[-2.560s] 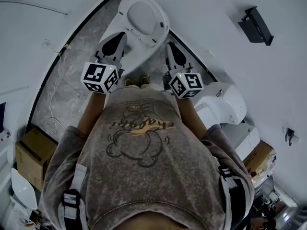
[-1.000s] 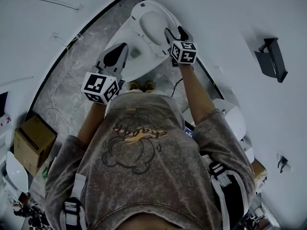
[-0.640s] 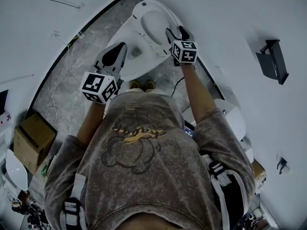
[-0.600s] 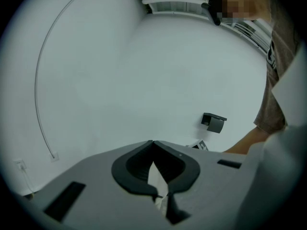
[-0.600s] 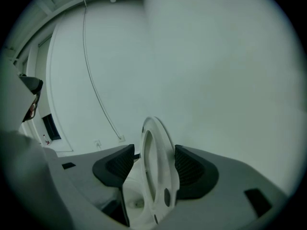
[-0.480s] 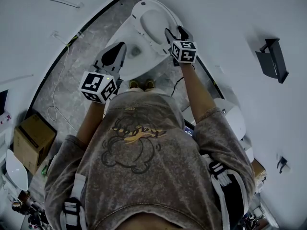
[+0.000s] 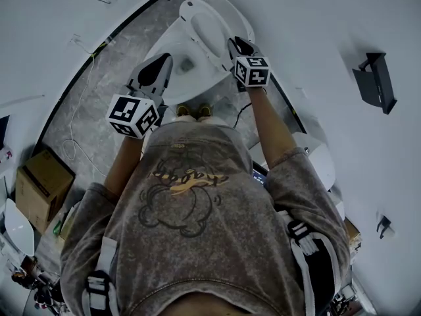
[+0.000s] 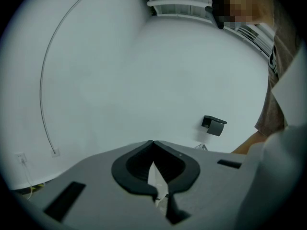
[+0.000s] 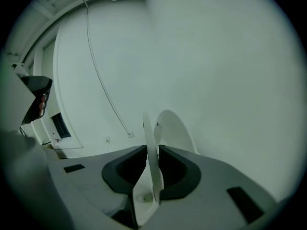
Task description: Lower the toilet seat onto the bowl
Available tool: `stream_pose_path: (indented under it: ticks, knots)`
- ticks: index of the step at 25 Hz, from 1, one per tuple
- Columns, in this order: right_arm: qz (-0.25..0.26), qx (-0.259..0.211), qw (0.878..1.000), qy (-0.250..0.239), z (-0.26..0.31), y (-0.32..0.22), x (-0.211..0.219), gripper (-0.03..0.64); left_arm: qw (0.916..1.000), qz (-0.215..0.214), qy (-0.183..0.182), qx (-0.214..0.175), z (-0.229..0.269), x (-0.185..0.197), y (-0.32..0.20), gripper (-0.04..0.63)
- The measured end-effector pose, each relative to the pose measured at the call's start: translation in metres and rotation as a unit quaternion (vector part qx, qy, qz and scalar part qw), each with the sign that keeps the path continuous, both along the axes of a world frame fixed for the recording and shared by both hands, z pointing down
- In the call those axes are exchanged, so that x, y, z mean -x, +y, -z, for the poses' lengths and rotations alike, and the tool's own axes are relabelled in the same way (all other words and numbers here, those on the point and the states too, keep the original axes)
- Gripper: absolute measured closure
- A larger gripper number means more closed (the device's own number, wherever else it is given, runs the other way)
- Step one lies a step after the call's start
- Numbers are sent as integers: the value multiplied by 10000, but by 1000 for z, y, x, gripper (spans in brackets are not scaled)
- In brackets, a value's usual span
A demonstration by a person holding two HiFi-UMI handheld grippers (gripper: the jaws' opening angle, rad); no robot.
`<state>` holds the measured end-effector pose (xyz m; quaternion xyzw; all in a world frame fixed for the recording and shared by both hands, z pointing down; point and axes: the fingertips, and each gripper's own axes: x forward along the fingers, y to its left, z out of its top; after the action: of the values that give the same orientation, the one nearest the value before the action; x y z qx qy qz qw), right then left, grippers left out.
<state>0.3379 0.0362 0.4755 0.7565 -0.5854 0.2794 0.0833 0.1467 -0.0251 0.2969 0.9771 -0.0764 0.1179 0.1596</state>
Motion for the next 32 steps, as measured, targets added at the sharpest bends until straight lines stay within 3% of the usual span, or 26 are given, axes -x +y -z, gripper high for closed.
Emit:
stream_pose_path:
  ticks: [9,19,32]
  knots:
    - [1060,143,9943,-1,-1,-8,73,529,9996,269,19,43,-3,24,-7,586]
    - [2523,678,9651,-161,-29,-20,174,508,9951,981,35,126,-8,72,-17,586]
    - [3321,1067,9363,-403,-71,-34,248,472,9828,1793,-235,380,-53,144,-29,586]
